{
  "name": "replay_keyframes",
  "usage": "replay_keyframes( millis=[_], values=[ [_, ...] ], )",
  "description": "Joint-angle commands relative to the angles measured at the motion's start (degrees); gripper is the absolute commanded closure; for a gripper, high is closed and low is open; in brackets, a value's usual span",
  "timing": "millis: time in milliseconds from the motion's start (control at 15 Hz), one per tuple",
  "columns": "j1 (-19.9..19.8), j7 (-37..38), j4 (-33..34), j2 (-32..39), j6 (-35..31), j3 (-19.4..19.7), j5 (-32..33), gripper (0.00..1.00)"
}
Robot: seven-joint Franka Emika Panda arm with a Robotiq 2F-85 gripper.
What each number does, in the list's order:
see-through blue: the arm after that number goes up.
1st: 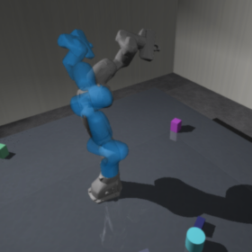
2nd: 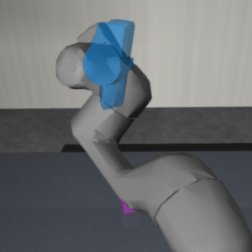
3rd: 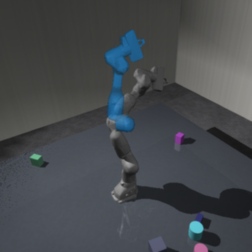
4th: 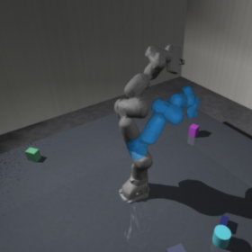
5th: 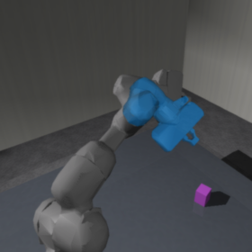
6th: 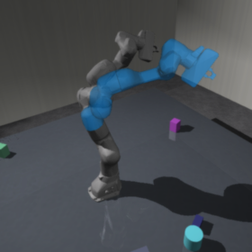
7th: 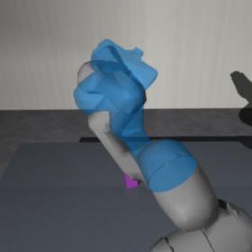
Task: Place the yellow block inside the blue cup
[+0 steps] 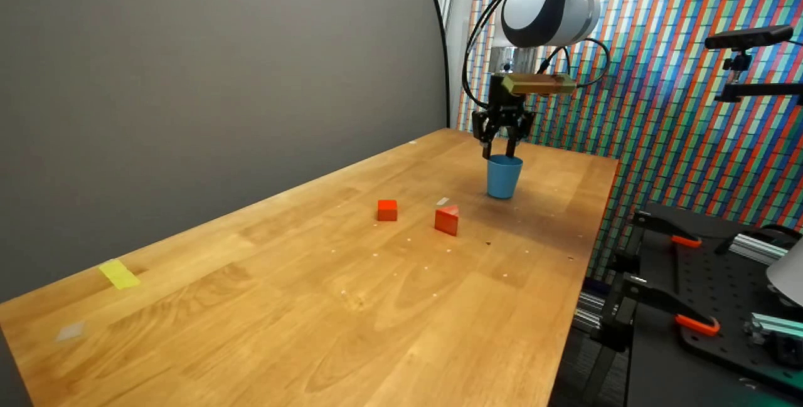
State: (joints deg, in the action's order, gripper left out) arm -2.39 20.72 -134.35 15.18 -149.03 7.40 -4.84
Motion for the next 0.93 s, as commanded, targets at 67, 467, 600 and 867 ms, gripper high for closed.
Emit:
replay_keyframes(
  millis=[67, 467, 600, 867],
  values=[
    [-0.86, -2.11, -1.64, -1.46, -1.05, -0.72, -2.36, 0.01],
    [-0.04, -7.14, -3.89, -8.01, 2.89, -2.04, -0.55, 0.0],
    [0.35, -8.85, -3.94, -11.3, 6.78, -2.26, 1.68, 0.0],
    [0.36, -13.13, -1.42, -18.15, 20.0, -3.35, 5.04, 0.0]
  ],
)
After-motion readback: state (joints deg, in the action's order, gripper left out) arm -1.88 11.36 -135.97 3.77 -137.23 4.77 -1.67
